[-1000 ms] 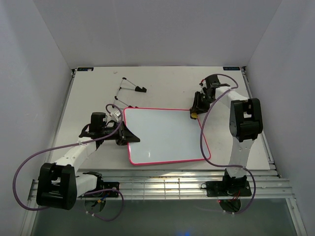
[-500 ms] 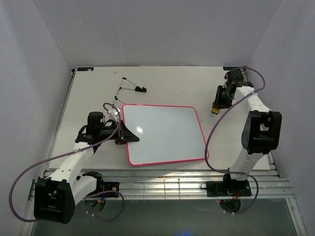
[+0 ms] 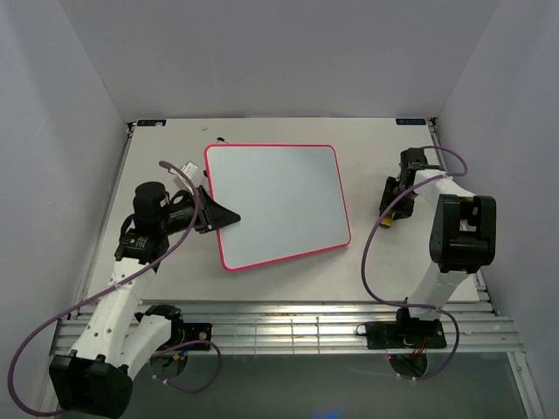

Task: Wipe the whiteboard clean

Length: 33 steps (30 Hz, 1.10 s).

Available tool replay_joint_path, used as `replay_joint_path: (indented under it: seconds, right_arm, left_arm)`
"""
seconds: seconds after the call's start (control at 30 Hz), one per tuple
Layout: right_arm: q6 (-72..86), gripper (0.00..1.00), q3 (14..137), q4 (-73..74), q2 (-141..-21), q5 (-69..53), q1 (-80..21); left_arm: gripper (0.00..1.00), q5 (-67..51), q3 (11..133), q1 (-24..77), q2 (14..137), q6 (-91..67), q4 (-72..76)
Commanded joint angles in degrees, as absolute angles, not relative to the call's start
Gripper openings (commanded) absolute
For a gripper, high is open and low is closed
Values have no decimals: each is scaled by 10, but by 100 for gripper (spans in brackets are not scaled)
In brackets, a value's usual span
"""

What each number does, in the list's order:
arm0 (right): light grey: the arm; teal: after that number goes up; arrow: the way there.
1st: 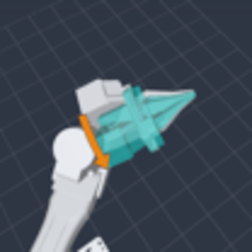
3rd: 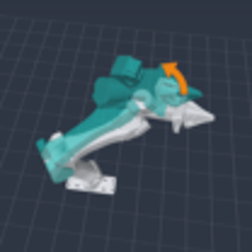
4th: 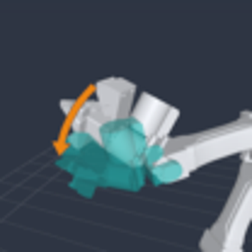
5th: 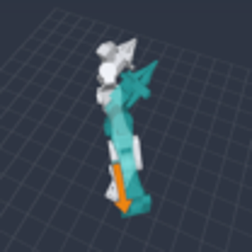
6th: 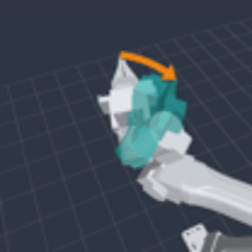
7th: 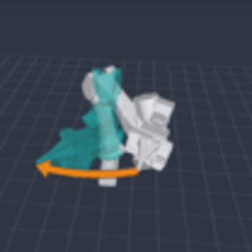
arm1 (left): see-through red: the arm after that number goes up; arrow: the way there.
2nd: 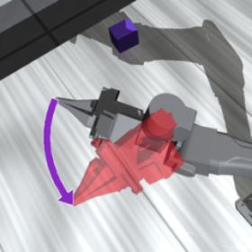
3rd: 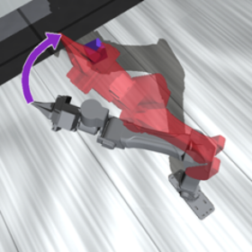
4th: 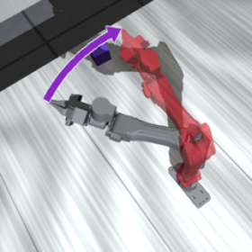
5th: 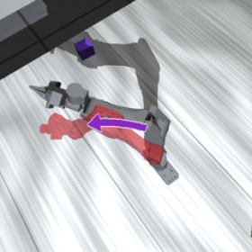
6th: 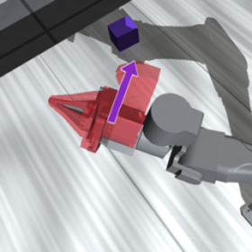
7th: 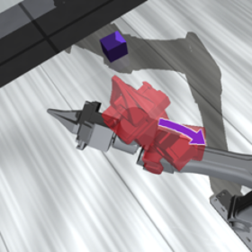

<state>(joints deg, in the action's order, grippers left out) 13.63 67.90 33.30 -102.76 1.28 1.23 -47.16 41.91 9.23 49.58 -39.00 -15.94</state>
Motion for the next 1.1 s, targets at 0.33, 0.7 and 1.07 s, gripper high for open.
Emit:
replay_joint_path:
  seconds: [0.33, 0.7, 1.07]
  right_arm:
    - [145, 70, 632, 308, -935, 8, 17]
    - [134, 90, 501, 243, -670, -125, 16]
    - [139, 90, 477, 221, -610, -186, 1]
  left_arm:
    - [0, -384, 557, 93, 496, -326, -71]
    - [0, -424, 583, 21, 605, -294, 232]
    - [0, -393, 576, 17, 661, -373, 294]
